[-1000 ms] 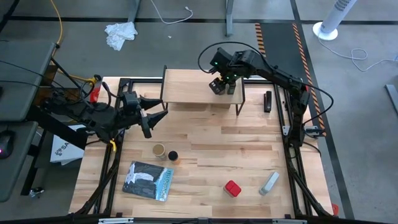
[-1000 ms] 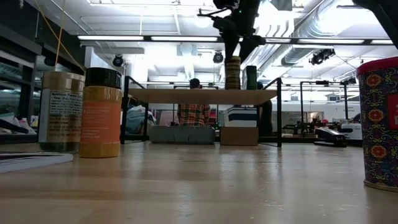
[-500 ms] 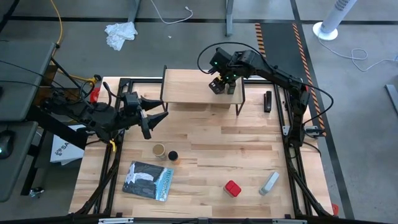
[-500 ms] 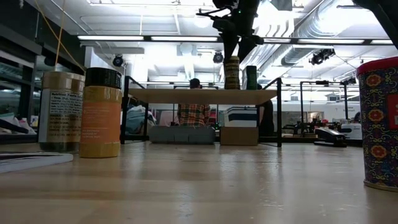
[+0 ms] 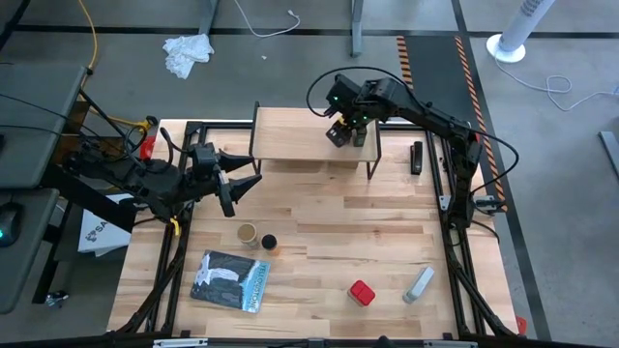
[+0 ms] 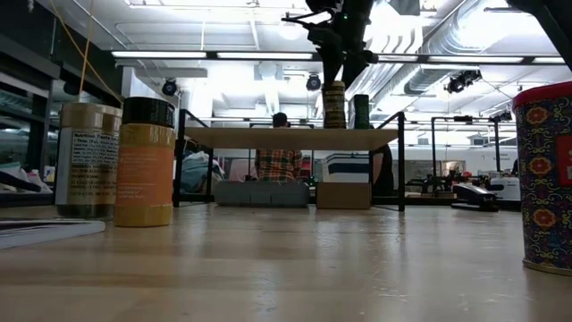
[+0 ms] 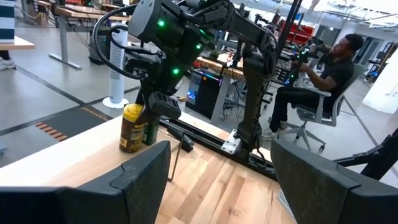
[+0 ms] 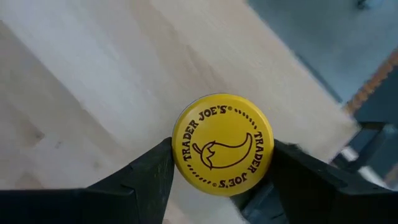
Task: Shelf spices
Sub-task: Put the yellow seasoning bottle on the shelf
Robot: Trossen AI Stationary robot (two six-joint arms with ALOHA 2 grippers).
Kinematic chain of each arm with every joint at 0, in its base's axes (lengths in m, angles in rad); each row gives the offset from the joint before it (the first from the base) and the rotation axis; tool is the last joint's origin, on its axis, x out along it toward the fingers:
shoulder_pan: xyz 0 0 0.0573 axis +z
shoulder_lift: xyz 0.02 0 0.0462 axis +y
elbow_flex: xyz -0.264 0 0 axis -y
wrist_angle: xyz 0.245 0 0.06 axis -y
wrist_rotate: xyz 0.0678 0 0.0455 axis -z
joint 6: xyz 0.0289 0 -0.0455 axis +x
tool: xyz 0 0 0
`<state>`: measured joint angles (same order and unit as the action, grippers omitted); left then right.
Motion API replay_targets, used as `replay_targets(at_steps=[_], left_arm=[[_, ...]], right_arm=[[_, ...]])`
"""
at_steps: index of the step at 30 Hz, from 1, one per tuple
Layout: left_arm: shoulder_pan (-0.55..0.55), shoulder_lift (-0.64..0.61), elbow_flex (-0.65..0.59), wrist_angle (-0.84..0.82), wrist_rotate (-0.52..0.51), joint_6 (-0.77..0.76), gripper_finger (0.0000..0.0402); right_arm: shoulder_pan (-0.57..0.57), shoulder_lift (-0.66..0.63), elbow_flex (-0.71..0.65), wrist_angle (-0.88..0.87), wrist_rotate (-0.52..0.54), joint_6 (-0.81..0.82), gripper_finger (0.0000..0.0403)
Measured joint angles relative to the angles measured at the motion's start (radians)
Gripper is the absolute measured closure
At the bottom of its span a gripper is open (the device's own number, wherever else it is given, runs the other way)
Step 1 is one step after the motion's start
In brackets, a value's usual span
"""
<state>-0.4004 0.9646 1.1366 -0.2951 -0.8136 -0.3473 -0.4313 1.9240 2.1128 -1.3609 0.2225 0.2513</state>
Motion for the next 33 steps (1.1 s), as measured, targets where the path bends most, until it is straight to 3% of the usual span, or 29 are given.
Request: replay_targets(at_steps=[6,16,21,26,33], left_arm=[[0.000,0.000,0.000,0.000,-0.003,0.001,0.0129],[0.003,-0.012,-0.001,0.000,-0.009,-0.018,0.0129],[0.030,-0.013,-0.001,-0.004,0.015,-0.012,0.0129],[0.055,-0.013,-0.001,-0.004,0.057,-0.010,0.0129],[0.055,-0.013,-0.001,-0.019,0.077,-0.009,0.0129]], right_arm=[[-0.001,0.000,0.000,0.004,0.001,-0.032,0.0162],[-0.001,-0.001,0.000,0.001,-0.120,-0.026,0.0162],[0.002,-0.001,0.000,0.002,0.061,0.056,0.0162],[0.002,-0.001,0.000,0.010,0.051,0.005,0.0162],[0.002,-0.001,0.001,0.032,-0.023,0.090,0.0162]])
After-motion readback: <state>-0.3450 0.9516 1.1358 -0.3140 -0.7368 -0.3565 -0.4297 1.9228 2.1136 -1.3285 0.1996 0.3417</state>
